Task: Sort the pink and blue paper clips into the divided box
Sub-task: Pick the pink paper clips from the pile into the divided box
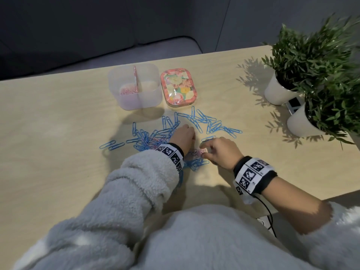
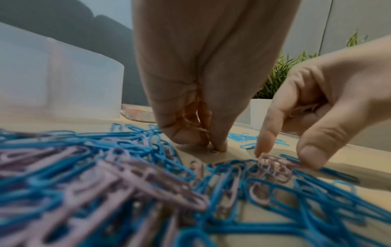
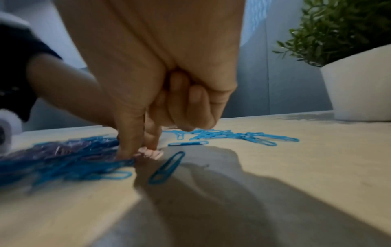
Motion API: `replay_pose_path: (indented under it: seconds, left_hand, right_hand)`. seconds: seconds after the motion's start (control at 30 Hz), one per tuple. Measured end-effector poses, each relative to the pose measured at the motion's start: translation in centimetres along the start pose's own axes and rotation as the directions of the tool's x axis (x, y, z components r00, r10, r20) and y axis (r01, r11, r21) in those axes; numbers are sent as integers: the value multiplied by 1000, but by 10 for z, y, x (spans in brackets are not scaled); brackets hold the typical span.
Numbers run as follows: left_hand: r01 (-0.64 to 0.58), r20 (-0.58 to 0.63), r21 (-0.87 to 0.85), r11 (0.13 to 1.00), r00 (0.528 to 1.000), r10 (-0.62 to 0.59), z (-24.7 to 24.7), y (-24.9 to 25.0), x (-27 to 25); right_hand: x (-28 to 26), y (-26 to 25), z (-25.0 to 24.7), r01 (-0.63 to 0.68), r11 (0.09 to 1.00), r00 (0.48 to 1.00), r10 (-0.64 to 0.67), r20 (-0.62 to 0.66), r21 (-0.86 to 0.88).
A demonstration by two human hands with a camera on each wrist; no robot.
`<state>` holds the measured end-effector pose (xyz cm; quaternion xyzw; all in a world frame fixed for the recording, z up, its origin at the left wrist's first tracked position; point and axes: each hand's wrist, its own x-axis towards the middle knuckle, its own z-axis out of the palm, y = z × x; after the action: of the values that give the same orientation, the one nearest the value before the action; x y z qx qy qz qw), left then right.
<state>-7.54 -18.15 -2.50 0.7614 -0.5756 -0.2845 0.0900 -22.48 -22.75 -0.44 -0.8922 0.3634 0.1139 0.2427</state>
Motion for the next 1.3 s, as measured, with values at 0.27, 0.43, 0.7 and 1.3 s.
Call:
replay_pose_path:
  seconds: [0.27,0.43,0.7,1.3]
  left_hand:
    - [10,-58,-91,996,998,-15,-14,-17,-19]
    - [57,-46,-495,867,995,-92,-34,-22,-33]
    - [263,150,-646,717,964,-219,-27,-22,-25]
    - [136,-12,-486,863,987,-162,-24,-31,-28]
  right_hand:
    - [8,-1,11,77,991,995,-84,53,111]
    - [13,13,2,4,791,1000,16,-26,612]
    - [16,21,-20,-93,164,993,85,80,982]
    - [34,1,9,-50,983,998,55,-26,175]
